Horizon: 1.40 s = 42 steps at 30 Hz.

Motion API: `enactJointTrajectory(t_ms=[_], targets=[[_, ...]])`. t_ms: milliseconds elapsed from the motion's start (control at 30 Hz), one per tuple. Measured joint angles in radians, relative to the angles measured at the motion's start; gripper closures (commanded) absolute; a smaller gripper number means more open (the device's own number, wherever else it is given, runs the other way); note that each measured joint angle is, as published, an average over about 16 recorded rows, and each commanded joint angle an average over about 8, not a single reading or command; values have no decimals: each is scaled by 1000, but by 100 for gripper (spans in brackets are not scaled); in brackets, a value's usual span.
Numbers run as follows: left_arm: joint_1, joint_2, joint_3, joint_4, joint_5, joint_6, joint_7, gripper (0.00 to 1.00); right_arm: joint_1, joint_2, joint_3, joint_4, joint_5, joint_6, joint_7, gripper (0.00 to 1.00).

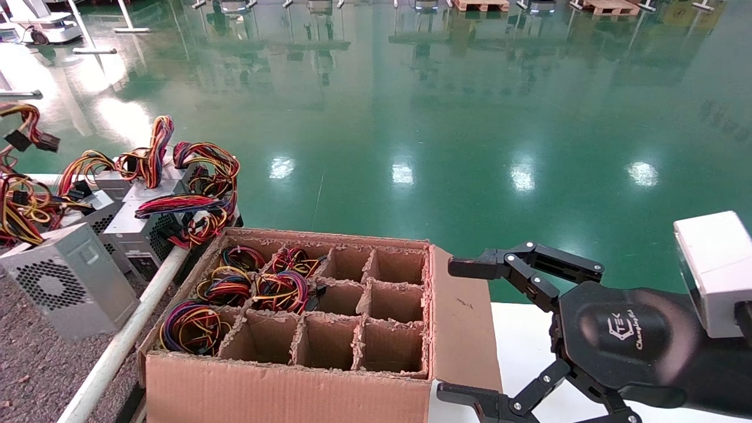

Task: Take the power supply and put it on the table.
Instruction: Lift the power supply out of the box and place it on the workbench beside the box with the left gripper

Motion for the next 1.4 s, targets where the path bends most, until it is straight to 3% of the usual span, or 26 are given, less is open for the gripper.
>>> enactJointTrajectory(t_ms=[467, 1067, 1133, 1333, 1400], targets=[[-29, 144, 24, 211, 52, -84, 108, 100, 0, 0, 0, 0, 0, 0, 0, 0], [53, 253, 28, 318, 52, -91, 172, 98, 0, 0, 0, 0, 0, 0, 0, 0], [63, 260, 25, 324, 48, -80, 174, 81, 0, 0, 0, 0, 0, 0, 0, 0], [80, 272, 18, 338, 37, -56, 175, 9, 0, 0, 0, 0, 0, 0, 0, 0], [83, 274, 17, 340, 35, -52, 175, 0, 0, 0, 0, 0, 0, 0, 0, 0]])
